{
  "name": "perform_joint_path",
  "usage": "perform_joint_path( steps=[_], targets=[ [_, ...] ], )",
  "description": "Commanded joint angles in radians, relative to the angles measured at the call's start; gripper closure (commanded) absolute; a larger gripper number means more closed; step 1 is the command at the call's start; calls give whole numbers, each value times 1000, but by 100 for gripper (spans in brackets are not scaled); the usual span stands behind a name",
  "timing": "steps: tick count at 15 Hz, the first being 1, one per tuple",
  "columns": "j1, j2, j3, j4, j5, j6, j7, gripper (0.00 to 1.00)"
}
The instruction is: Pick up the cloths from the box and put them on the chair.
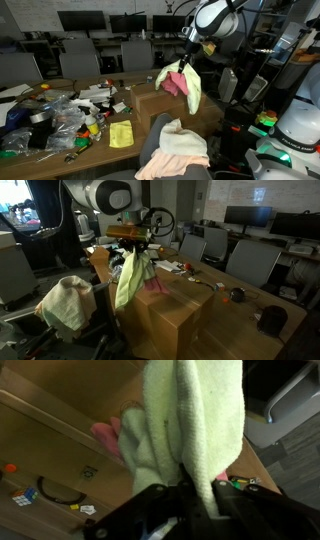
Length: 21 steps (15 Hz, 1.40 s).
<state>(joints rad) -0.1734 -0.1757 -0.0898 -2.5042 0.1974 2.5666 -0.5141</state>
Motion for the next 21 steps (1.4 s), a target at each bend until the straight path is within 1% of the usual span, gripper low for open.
perform_joint_path(
  steps=[1,5,9,12,16,21],
  targets=[
    [57,-136,-31,-101,-93,-52,-63,96],
    [97,-224,-5,-164,-251,-111,-51,96],
    [167,-300,16,-203,-341,-180,-70,96],
    [224,-345,30,-215,-360,-219,-83,96],
    [295,-392,47,-222,-348,-250,-93,96],
    [369,-441,74,-223,-342,-280,-89,96]
  ],
)
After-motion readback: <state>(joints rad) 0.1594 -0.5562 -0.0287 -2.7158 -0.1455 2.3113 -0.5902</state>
